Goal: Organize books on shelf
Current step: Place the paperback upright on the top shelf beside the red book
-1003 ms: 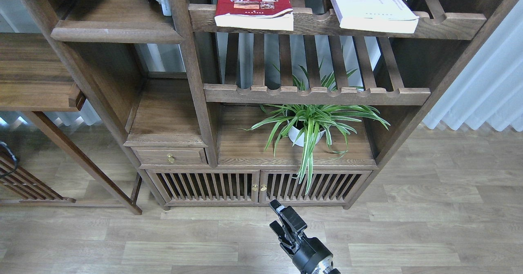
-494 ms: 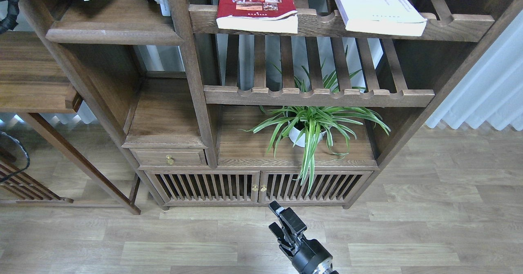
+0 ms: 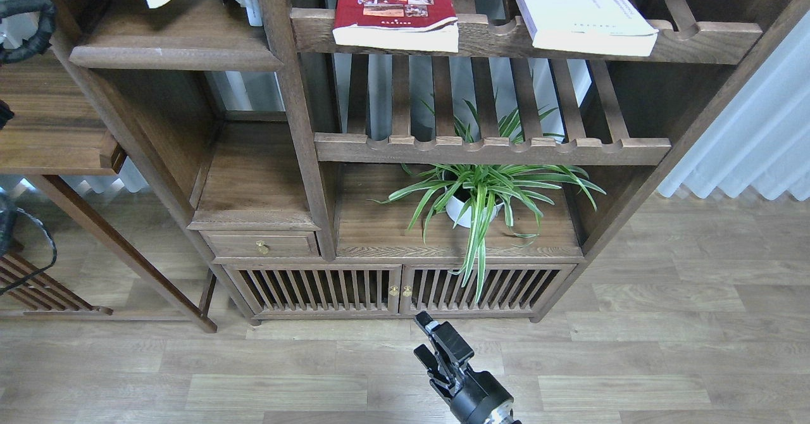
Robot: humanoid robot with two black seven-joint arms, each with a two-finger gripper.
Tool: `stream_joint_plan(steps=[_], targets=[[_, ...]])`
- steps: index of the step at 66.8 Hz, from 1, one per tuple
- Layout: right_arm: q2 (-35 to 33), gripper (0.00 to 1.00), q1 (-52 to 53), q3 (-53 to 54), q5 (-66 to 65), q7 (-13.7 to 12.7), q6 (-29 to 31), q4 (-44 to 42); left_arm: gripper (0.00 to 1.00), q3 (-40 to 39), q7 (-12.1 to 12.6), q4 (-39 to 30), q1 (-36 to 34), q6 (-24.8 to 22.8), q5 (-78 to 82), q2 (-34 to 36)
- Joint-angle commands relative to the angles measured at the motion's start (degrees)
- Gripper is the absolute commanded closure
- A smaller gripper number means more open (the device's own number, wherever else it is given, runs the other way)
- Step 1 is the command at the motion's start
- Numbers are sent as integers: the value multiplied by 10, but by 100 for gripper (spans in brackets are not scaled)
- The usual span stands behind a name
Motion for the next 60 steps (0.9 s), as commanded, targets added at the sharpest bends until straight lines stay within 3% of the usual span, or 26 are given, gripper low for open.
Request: stream_joint_plan(steps=[1, 8, 23, 42, 60], targets=[[0, 1, -1, 0, 0, 0, 0, 0, 87, 9, -5, 0, 1, 0, 0, -1], [0, 1, -1, 1, 0, 0, 0, 1, 82, 27, -12, 0, 0, 0, 4, 0], [0, 1, -5, 8, 0, 0, 0, 8, 81, 50, -27, 0, 1, 0, 6, 0], [0, 1, -8, 13, 1, 0, 0, 9, 80, 58, -25, 0, 1, 0, 6, -6], [0, 1, -8, 16, 1, 0, 0, 9, 52, 50, -25, -3, -6, 0, -40, -41]])
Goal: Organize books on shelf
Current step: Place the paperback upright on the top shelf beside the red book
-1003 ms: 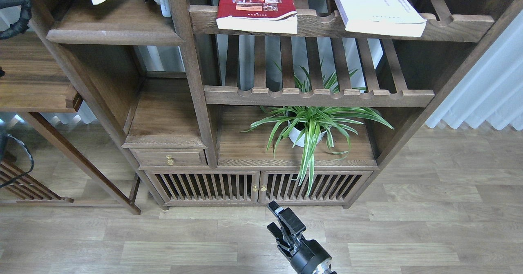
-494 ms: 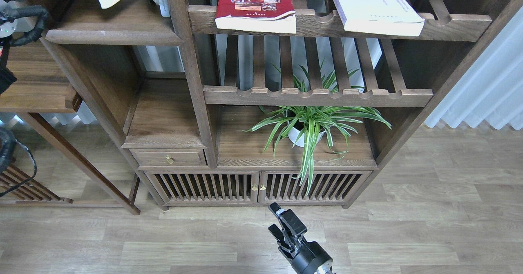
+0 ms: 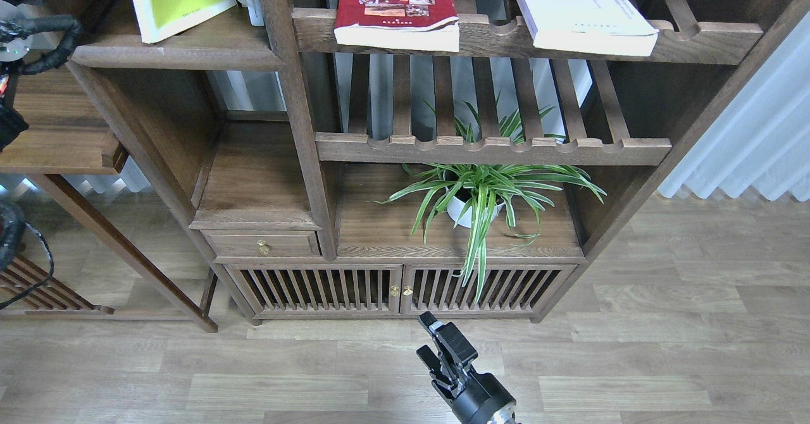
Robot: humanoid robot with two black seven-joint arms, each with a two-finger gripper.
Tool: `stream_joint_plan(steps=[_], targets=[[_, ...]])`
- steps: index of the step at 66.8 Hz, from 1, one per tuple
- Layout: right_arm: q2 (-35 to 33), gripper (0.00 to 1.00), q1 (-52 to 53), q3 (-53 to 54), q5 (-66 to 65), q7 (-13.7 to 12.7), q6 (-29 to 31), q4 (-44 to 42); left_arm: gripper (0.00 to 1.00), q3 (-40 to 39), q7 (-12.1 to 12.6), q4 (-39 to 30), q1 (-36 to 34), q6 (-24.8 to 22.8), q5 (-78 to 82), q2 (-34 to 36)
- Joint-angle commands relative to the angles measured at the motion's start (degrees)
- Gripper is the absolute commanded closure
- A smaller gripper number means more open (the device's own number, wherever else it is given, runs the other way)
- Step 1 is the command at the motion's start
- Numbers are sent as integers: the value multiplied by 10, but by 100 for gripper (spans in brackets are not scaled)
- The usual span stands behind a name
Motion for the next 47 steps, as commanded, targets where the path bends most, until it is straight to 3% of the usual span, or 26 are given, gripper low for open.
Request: stream_joint_plan(steps=[1, 10, 14, 47], targets=[[0, 1, 0, 0, -1, 0, 0, 0, 52, -4, 0, -3, -8, 0, -30, -24], [0, 1, 1, 0, -1, 0, 0, 0, 47, -25, -3, -7, -18, 0, -51, -62], [0, 1, 0, 0, 0, 0, 0, 0, 40, -62, -2, -11, -25, 0, -70, -82], [0, 1, -4, 2, 1, 1, 0, 0, 37, -128, 0, -50, 12, 0, -105, -60]])
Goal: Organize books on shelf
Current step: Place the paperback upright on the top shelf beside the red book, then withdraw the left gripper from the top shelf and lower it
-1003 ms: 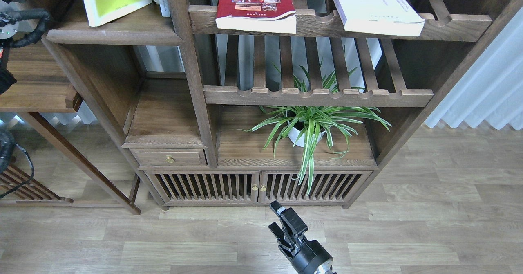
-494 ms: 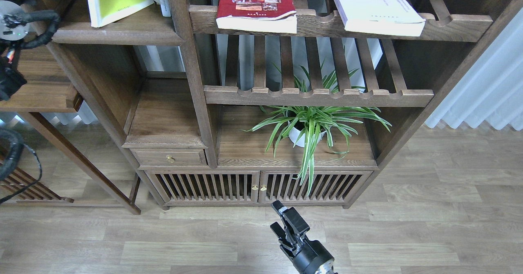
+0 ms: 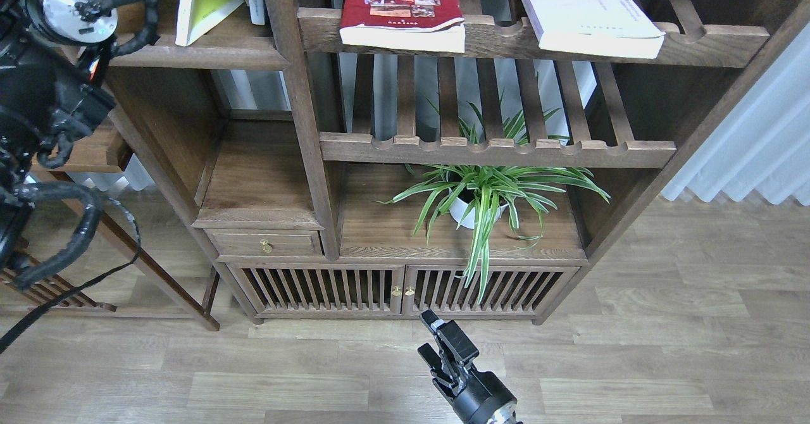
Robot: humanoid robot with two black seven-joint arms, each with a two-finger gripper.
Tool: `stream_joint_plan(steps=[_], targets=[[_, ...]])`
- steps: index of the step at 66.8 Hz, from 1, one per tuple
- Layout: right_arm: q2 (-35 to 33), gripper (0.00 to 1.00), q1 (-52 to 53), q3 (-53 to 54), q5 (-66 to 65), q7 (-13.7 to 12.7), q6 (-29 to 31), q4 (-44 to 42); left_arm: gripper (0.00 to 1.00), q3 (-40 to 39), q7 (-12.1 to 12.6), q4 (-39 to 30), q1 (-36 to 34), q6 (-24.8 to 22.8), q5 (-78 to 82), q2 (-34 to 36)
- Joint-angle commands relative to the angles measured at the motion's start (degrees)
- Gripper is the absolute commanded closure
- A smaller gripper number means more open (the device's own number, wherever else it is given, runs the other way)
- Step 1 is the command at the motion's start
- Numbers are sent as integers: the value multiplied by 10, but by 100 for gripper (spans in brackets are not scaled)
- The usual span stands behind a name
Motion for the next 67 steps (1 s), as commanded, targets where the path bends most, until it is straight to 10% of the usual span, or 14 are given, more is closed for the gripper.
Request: stream_joint_plan(steps=[1, 23, 36, 67], targets=[[0, 1, 0, 2, 2, 0, 0, 0, 37, -5, 7, -17, 22, 0, -10, 17], [0, 1, 1, 12, 3, -1, 0, 0, 26, -14, 3, -181, 151, 35, -52, 39], [0, 1, 1, 29, 3, -2, 0, 0, 17, -81, 11, -357, 255, 162, -53, 52], [-11, 1, -3, 33, 12, -4, 0, 70, 0, -132, 12, -558, 474, 159, -54, 90]])
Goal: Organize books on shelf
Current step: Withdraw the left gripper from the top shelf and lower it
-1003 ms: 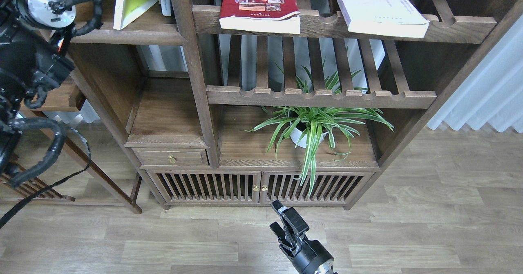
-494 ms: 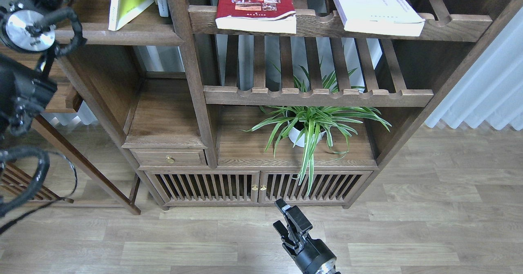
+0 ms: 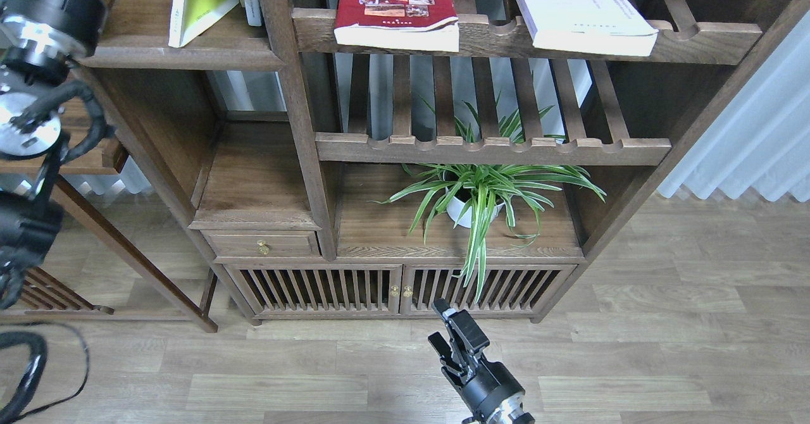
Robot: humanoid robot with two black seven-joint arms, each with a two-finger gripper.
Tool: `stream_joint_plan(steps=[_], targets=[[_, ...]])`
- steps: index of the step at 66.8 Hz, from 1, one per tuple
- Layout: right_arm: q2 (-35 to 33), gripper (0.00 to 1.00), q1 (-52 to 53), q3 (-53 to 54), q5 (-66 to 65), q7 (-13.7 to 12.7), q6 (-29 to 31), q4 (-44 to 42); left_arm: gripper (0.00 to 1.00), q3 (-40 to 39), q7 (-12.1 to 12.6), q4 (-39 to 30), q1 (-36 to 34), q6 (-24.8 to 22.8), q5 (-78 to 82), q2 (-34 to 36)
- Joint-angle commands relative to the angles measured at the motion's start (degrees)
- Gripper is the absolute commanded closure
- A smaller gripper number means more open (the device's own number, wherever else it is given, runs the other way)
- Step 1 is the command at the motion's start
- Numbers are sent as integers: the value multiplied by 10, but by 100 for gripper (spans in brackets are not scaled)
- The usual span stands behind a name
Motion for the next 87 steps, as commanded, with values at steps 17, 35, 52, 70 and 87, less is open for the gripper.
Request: stream_joint_plan(steps=[17, 35, 52, 70, 87], targets=[[-6, 1, 1, 62, 9, 0, 0, 61, 0, -5, 6, -50, 69, -112, 0, -30], [-7, 1, 7, 71, 8, 0, 0, 62, 0, -18, 40, -48, 159, -162, 1, -63], [6, 1, 30, 108, 9, 1, 0, 65, 0, -23, 53, -47, 240, -162, -3, -89], [8, 1, 44, 144, 8, 1, 0, 97, 0, -10, 72, -5, 263, -162, -35, -101], [-20, 2, 2, 219, 4, -4, -109, 261, 0, -2, 73, 66, 256, -162, -35, -98]])
